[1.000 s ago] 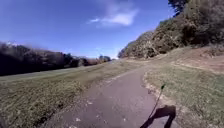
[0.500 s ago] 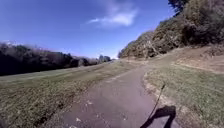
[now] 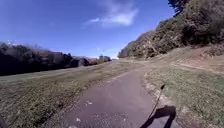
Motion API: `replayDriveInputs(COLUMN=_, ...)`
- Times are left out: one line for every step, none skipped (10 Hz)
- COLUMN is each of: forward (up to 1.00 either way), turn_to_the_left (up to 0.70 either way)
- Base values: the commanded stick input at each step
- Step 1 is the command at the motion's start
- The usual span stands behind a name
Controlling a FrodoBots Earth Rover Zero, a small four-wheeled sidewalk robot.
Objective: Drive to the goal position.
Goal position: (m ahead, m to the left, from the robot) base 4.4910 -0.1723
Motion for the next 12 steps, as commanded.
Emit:
replayDriveInputs(forward=0.00, turn_to_the_left=-0.30)
replayDriveInputs(forward=0.00, turn_to_the_left=-0.30)
replayDriveInputs(forward=0.00, turn_to_the_left=-0.27)
replayDriveInputs(forward=0.00, turn_to_the_left=-0.03)
replayDriveInputs(forward=0.00, turn_to_the_left=0.05)
replayDriveInputs(forward=0.00, turn_to_the_left=0.00)
replayDriveInputs(forward=0.00, turn_to_the_left=0.00)
replayDriveInputs(forward=0.00, turn_to_the_left=0.00)
replayDriveInputs(forward=0.00, turn_to_the_left=0.00)
replayDriveInputs(forward=0.00, turn_to_the_left=0.00)
replayDriveInputs(forward=0.10, turn_to_the_left=0.00)
replayDriveInputs(forward=0.30, turn_to_the_left=0.00)
